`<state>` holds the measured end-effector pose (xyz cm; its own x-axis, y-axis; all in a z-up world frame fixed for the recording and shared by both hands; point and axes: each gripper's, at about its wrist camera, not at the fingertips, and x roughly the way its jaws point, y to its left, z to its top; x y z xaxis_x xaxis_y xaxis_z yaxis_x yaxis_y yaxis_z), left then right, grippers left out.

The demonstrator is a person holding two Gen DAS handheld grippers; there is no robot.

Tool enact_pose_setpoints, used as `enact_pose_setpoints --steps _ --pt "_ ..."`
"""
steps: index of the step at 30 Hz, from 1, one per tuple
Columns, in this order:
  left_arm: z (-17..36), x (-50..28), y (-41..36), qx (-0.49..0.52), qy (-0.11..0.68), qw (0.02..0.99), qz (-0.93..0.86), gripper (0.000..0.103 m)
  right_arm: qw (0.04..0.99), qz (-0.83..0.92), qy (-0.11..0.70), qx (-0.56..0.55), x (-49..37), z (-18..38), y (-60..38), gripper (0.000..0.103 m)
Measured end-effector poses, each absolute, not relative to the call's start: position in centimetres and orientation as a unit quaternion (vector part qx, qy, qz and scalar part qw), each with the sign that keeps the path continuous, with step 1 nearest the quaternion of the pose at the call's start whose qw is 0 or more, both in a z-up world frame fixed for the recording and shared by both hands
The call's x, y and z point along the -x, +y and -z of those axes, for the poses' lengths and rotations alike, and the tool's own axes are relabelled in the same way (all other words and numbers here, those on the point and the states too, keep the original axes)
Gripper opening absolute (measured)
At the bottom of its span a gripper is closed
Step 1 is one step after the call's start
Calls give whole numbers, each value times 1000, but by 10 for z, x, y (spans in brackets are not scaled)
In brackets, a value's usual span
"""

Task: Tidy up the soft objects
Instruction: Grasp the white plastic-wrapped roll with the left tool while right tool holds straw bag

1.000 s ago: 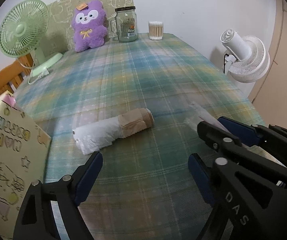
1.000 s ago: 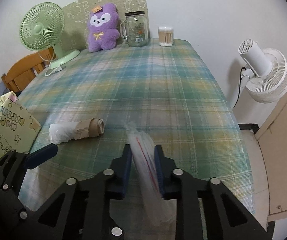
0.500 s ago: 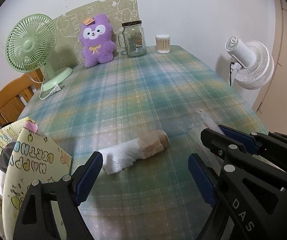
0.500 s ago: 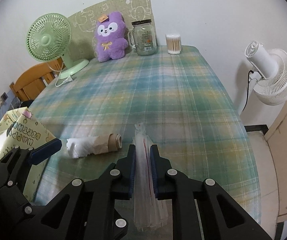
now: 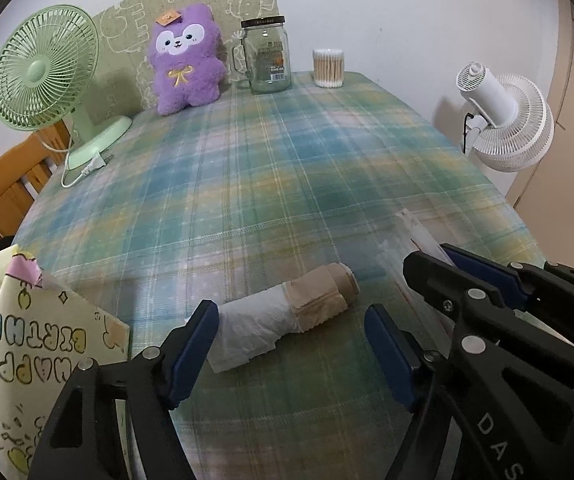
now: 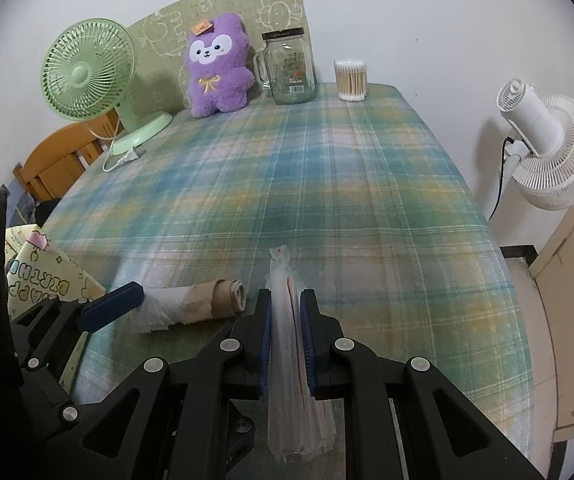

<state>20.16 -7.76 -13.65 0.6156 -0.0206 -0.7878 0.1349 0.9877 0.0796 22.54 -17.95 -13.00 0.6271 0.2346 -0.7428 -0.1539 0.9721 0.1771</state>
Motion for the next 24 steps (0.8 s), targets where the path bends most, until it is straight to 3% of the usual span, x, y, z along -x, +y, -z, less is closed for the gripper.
enact_pose_setpoints --steps 10,18,24 --pt "139 -211 -73 -49 430 901 40 77 899 -94 425 -50 -234 133 -178 17" --pt "145 -217 -71 -29 443 895 48 49 899 -86 428 -48 -236 133 -177 17" --pt "143 -214 -72 -32 444 894 51 39 899 -86 427 -50 -233 133 -179 17"
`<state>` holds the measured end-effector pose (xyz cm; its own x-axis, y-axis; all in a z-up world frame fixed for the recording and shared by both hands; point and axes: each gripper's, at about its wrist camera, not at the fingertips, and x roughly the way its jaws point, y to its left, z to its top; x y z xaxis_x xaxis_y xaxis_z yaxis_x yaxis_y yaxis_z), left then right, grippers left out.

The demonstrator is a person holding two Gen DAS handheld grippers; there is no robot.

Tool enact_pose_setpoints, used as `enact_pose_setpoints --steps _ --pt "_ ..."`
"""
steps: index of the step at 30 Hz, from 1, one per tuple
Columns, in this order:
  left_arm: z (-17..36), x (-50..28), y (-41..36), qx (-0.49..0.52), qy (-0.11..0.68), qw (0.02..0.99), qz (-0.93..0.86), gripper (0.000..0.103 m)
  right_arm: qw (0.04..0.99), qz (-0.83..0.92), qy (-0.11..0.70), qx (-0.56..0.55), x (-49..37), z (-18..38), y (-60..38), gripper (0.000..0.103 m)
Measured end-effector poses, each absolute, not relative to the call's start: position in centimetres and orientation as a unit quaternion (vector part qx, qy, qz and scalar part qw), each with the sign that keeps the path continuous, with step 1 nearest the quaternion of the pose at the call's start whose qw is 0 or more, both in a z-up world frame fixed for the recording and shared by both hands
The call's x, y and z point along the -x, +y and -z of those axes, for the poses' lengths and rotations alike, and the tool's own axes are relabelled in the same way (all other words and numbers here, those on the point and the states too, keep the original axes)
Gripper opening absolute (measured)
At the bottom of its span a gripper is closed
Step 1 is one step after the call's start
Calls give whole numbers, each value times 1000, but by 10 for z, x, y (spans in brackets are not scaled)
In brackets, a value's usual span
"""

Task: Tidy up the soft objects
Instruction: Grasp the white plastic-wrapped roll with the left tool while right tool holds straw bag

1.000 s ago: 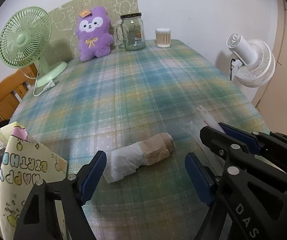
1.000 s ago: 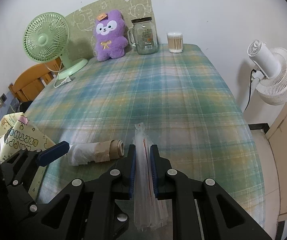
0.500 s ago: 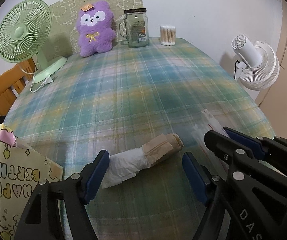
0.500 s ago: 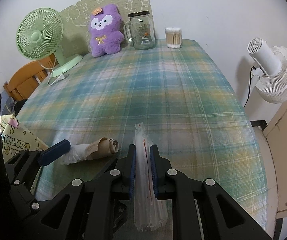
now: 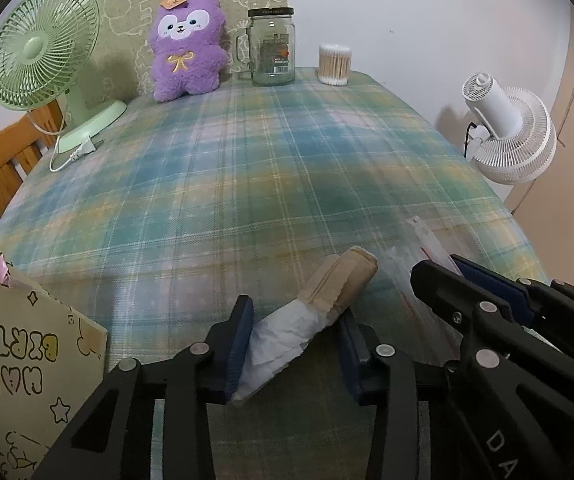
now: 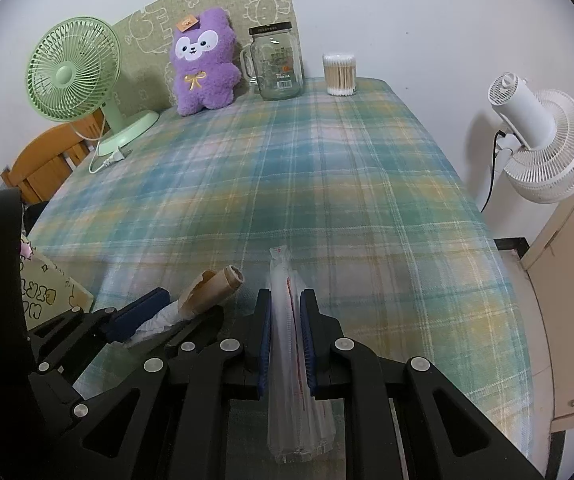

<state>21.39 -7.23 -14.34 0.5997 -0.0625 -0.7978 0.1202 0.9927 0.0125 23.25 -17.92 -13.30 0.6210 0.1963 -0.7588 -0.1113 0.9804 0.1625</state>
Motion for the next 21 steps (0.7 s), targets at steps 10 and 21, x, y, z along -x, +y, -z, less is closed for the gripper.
enact_pose_setpoints --steps 10,21 --pt "142 -203 -80 -42 450 891 41 32 899 -78 428 -49 -222 132 -187 17" --pt "142 -184 -87 -41 458 888 36 29 898 -72 431 -58 -202 134 -197 17"
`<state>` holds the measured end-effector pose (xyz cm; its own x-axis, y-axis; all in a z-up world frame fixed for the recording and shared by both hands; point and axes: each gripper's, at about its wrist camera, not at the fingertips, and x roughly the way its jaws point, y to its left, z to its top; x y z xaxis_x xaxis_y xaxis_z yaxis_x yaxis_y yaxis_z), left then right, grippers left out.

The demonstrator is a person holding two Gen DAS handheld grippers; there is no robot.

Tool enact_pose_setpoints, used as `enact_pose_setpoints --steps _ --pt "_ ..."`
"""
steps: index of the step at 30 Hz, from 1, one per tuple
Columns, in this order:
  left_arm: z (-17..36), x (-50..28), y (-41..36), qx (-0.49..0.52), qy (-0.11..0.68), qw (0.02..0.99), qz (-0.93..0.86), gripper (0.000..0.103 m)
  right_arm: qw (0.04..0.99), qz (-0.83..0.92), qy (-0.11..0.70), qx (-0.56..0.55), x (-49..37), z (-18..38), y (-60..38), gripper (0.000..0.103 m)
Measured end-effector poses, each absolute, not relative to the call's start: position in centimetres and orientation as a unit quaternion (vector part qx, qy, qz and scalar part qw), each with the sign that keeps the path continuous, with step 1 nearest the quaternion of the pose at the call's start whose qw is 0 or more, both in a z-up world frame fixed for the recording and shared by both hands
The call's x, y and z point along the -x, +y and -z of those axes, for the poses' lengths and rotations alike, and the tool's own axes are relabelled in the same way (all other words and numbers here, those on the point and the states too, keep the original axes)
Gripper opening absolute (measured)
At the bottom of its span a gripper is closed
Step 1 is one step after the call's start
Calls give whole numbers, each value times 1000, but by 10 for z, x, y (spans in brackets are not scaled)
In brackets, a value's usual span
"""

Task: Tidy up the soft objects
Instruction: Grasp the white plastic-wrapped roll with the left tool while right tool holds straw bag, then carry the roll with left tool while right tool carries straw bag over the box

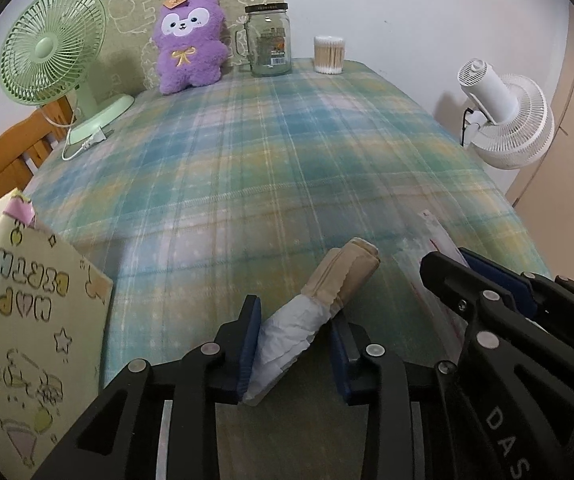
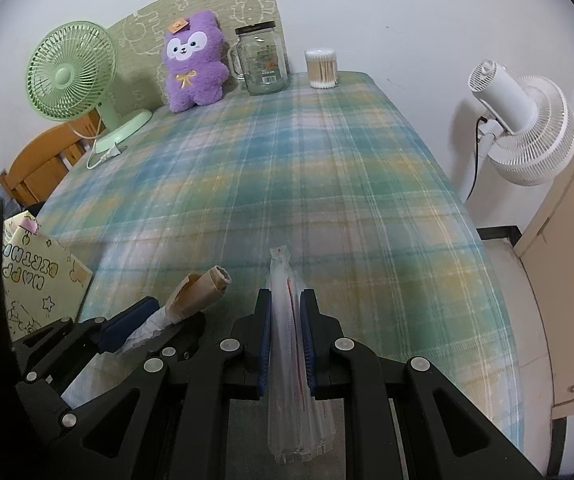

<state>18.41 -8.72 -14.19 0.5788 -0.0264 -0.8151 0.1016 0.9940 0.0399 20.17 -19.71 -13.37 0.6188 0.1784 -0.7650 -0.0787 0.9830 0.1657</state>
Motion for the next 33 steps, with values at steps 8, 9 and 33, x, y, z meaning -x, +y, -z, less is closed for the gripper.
enact_pose_setpoints --steps 8,9,33 --pt "139 -169 -92 -42 464 884 45 20 897 -72 431 -68 -186 133 -201 17" --pt "138 -167 -92 -43 463 884 46 19 897 -72 431 -70 -184 132 -202 17" --pt "98 -132 -84 -44 430 900 51 15 915 -90 388 -70 -149 89 -193 17"
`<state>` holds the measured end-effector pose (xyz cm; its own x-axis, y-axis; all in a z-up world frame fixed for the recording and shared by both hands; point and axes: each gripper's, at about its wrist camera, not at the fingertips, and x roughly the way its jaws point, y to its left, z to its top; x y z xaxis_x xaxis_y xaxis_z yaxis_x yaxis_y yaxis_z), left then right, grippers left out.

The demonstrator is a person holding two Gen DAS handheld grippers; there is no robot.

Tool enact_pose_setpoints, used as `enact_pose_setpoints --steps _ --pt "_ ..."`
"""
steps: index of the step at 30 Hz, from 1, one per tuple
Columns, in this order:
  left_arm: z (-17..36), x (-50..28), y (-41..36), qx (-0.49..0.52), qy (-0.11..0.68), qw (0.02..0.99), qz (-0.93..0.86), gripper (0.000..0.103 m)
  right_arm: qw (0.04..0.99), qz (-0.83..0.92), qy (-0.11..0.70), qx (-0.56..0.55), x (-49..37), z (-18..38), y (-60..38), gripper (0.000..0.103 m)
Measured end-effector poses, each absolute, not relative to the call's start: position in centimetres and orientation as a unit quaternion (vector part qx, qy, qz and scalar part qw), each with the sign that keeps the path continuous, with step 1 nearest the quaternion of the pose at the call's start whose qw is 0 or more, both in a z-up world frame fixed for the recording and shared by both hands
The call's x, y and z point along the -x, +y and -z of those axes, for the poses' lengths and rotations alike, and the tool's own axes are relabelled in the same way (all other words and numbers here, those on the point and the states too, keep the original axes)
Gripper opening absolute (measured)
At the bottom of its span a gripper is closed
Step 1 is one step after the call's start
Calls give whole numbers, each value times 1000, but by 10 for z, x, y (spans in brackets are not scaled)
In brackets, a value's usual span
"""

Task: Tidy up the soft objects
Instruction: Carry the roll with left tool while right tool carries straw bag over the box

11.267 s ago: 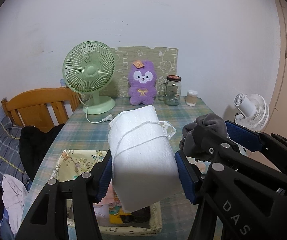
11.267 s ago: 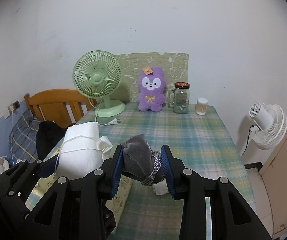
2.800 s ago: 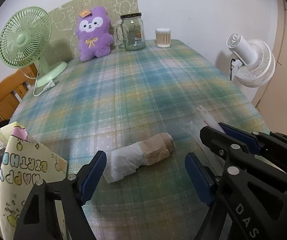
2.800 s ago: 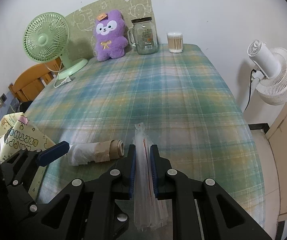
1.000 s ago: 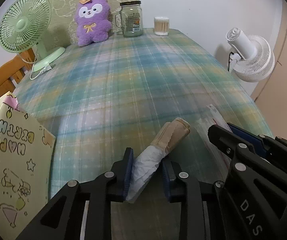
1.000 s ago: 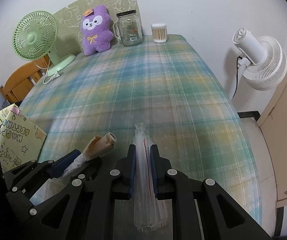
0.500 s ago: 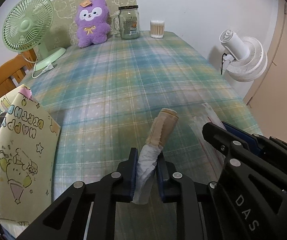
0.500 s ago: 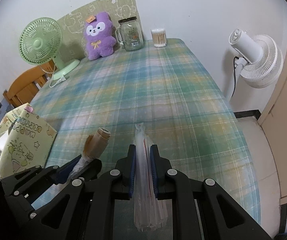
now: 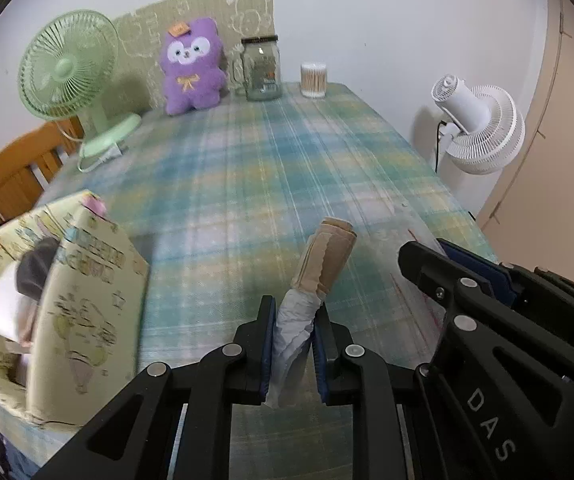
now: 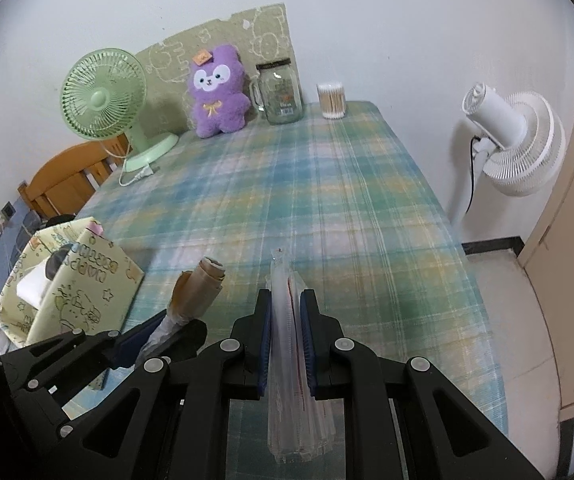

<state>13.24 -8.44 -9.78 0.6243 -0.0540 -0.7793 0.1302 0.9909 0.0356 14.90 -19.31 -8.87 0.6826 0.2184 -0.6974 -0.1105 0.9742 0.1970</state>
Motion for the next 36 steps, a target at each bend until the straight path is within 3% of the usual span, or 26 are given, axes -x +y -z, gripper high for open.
enact_pose_setpoints --steps 36 --pt "12 -99 -52 -46 331 940 70 16 953 -75 288 -49 -109 -5 -162 17"
